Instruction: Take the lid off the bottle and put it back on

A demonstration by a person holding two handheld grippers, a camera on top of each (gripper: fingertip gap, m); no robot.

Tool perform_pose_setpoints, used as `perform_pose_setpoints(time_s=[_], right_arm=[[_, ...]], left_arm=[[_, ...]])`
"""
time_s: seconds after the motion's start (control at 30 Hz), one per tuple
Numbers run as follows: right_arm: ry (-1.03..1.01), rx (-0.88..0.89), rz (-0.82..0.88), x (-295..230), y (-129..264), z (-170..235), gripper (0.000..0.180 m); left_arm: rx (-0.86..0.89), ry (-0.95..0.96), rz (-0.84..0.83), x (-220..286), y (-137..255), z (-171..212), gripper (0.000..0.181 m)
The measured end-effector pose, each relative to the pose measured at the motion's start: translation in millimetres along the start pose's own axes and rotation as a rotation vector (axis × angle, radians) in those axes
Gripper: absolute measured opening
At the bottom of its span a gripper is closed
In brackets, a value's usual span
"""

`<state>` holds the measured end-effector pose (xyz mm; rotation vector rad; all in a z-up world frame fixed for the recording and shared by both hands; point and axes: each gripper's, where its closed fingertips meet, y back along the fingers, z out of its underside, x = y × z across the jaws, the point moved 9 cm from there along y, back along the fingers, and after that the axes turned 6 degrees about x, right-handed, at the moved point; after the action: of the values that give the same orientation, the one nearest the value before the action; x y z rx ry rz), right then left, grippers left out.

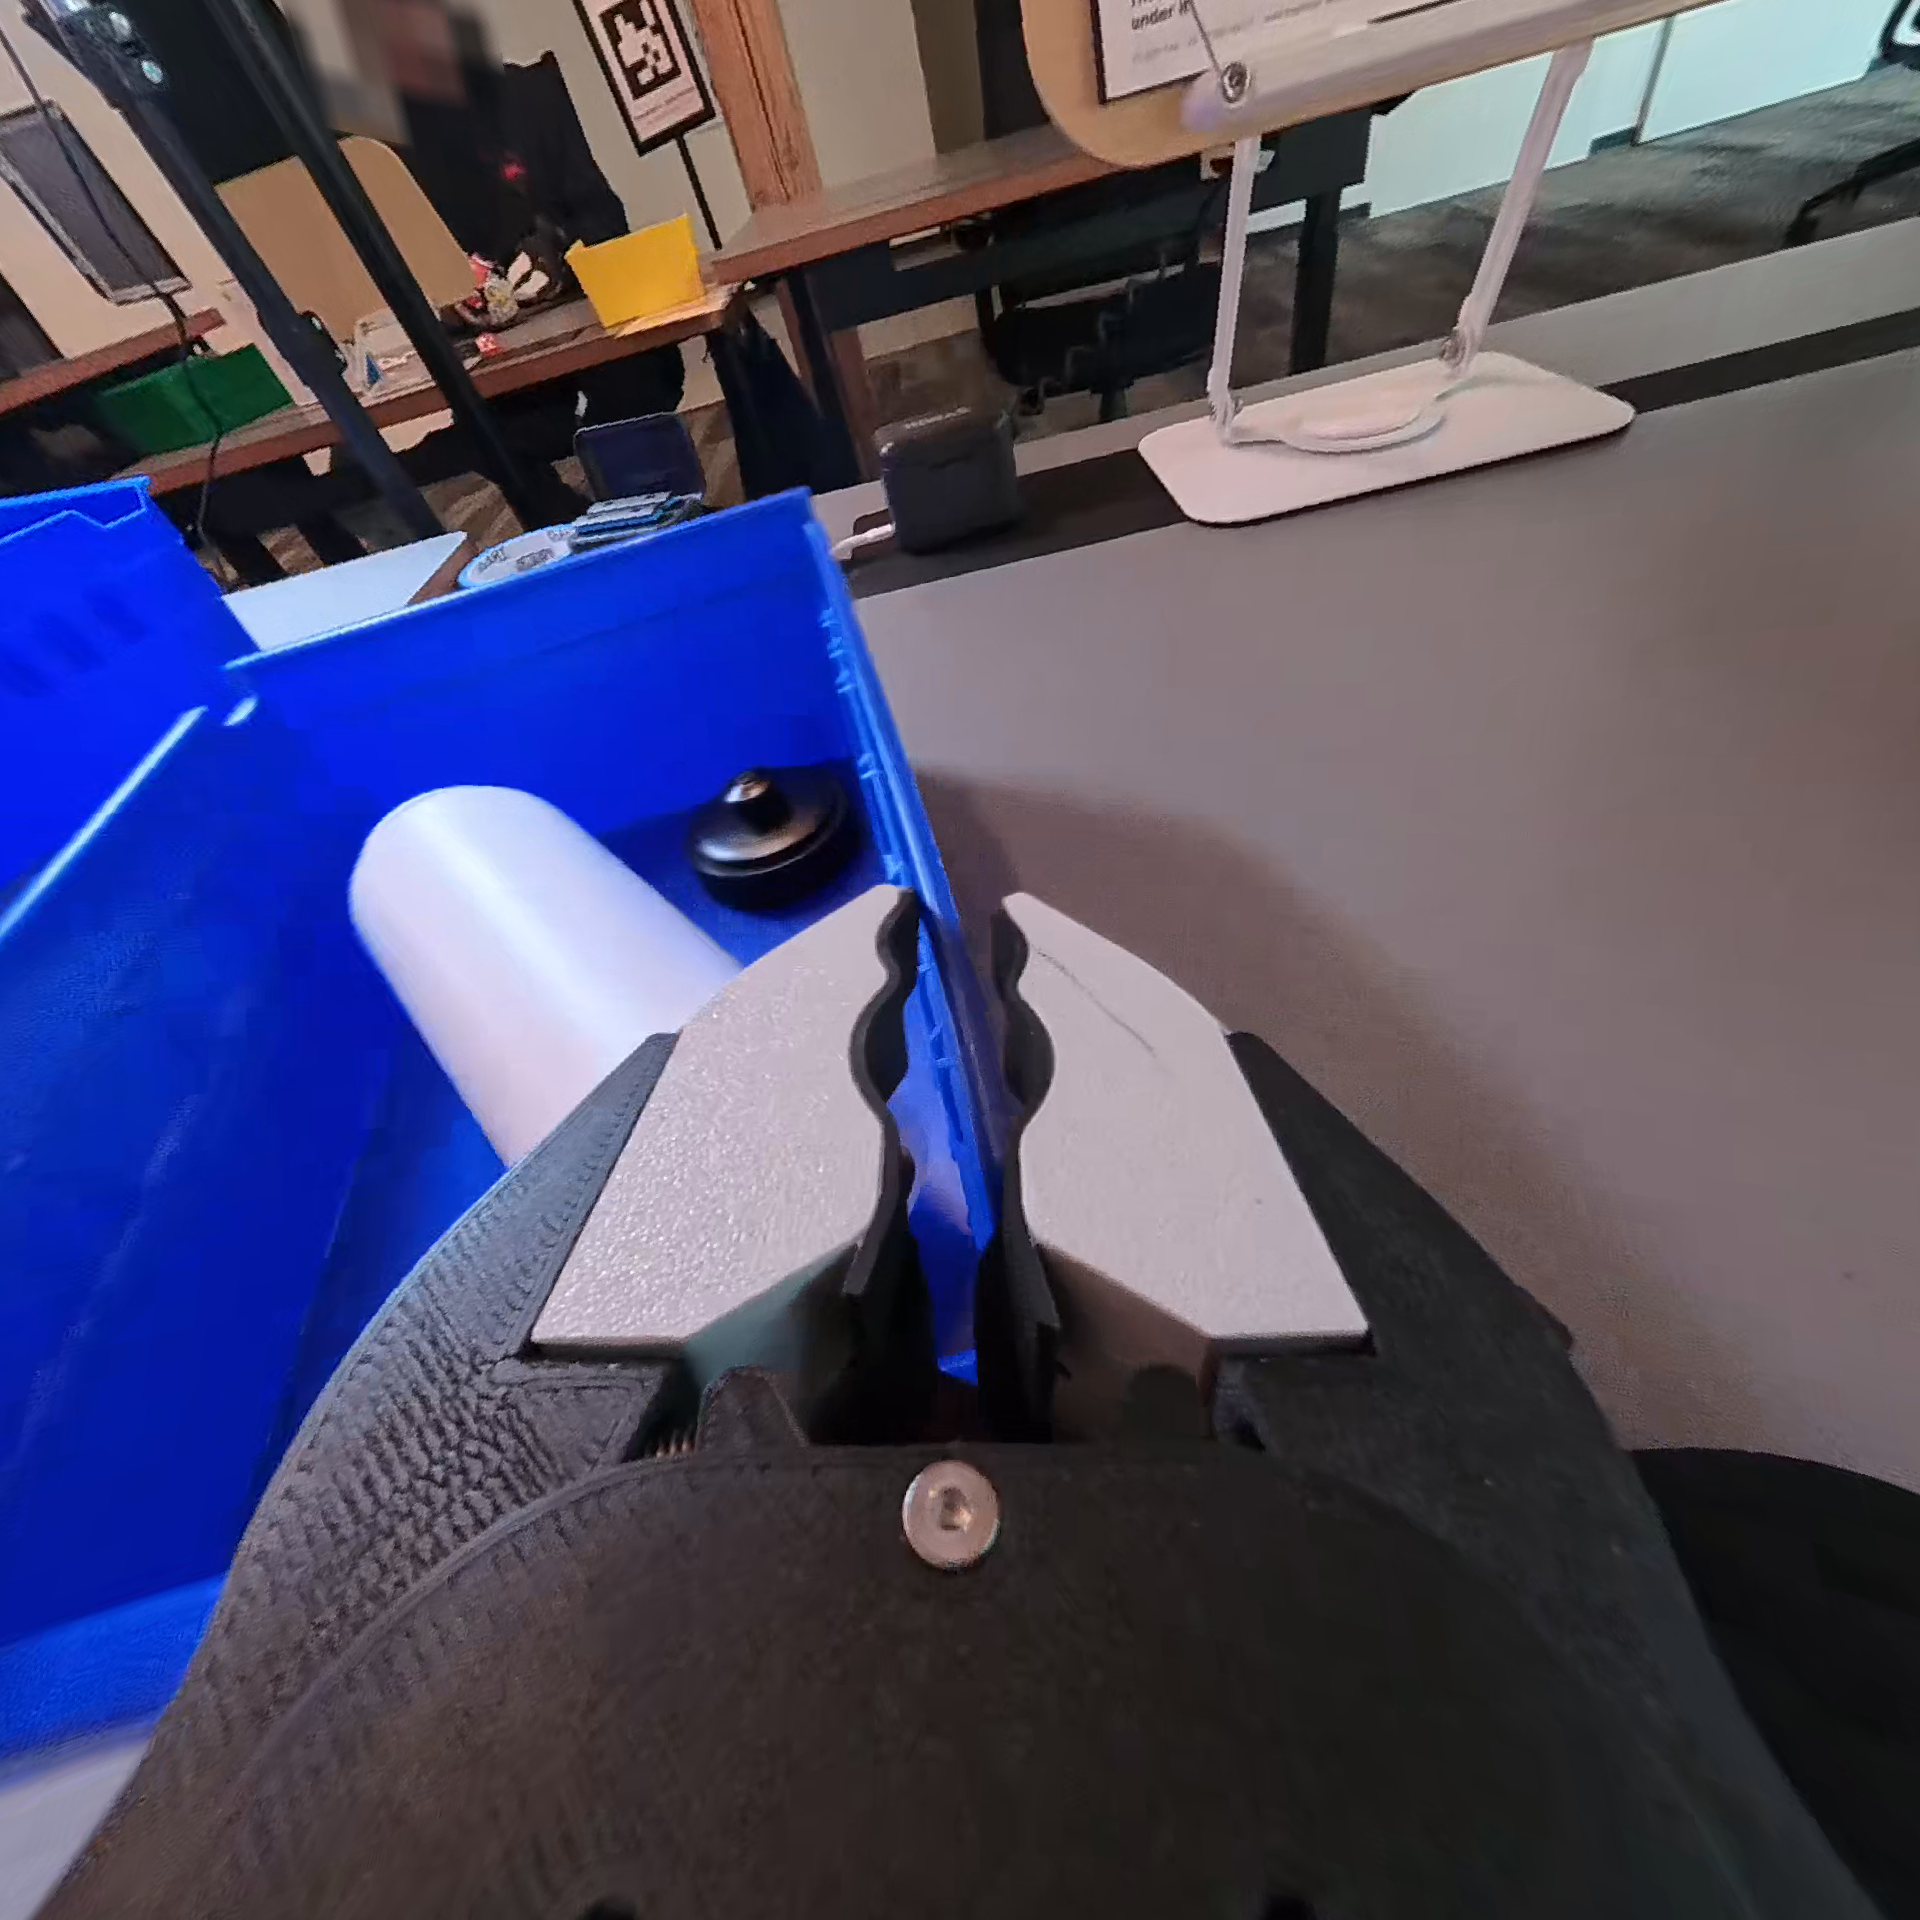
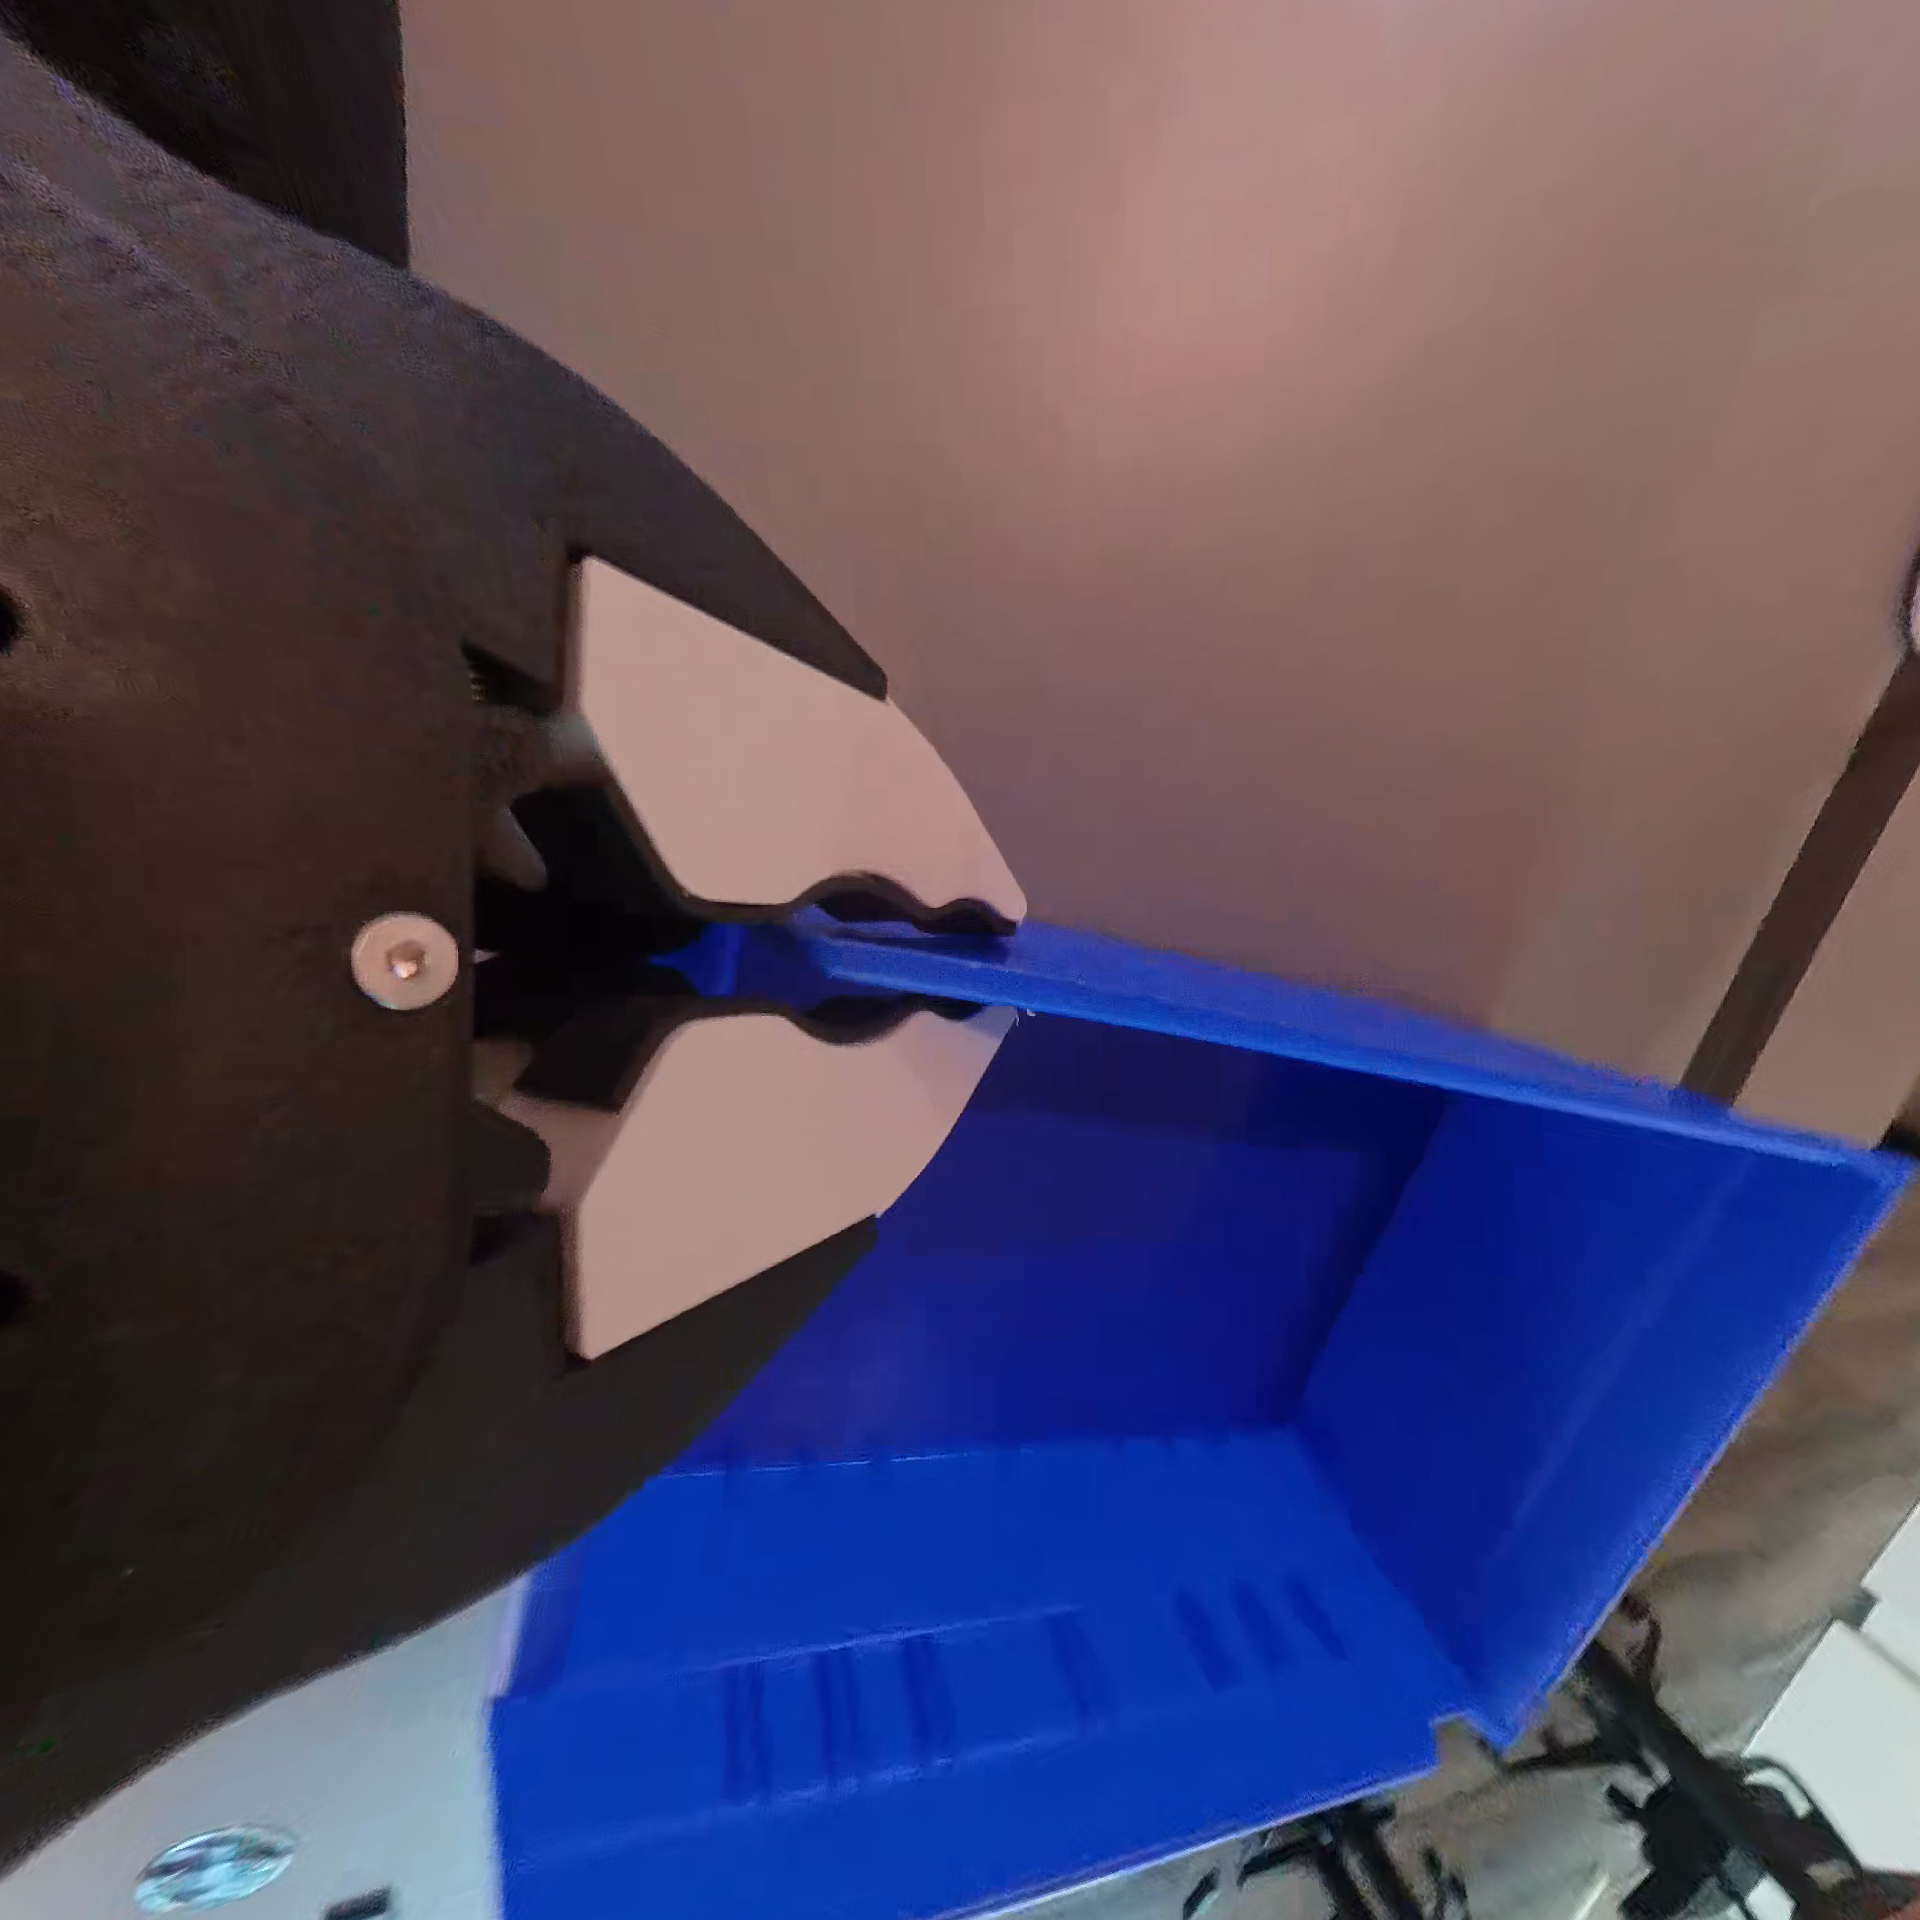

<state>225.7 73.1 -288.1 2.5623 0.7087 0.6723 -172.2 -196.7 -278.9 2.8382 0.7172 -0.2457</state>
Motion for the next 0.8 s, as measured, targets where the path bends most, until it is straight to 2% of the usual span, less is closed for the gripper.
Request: perform_pose_setpoints(time_s=[0.13,0.4,0.63,0.7,0.73,0.8], right_arm=[[-0.112,0.005,-0.037,9.8,2.7,5.4,0.007],[-0.078,-0.035,0.051,3.7,3.9,3.2,0.007],[-0.071,-0.003,0.015,-1.6,3.2,1.9,0.008],[-0.067,0.001,0.002,-0.6,3.3,2.3,0.008],[-0.056,0.007,-0.011,0.0,4.3,2.3,0.009],[-0.06,0.086,-0.077,0.9,12.0,-4.1,0.03]], left_arm=[[0.011,0.0,0.041,8.3,-0.5,-2.1,0.005],[-0.035,-0.031,-0.106,48.5,-9.0,-12.5,0.005],[-0.016,0.072,-0.08,74.1,-34.1,-21.2,0.009],[-0.011,0.106,-0.058,71.3,-34.9,-22.2,0.016],[0.008,0.118,-0.045,67.9,-31.3,-25.7,0.028],[0.115,0.118,-0.063,52.4,-16.0,-44.1,0.046]])
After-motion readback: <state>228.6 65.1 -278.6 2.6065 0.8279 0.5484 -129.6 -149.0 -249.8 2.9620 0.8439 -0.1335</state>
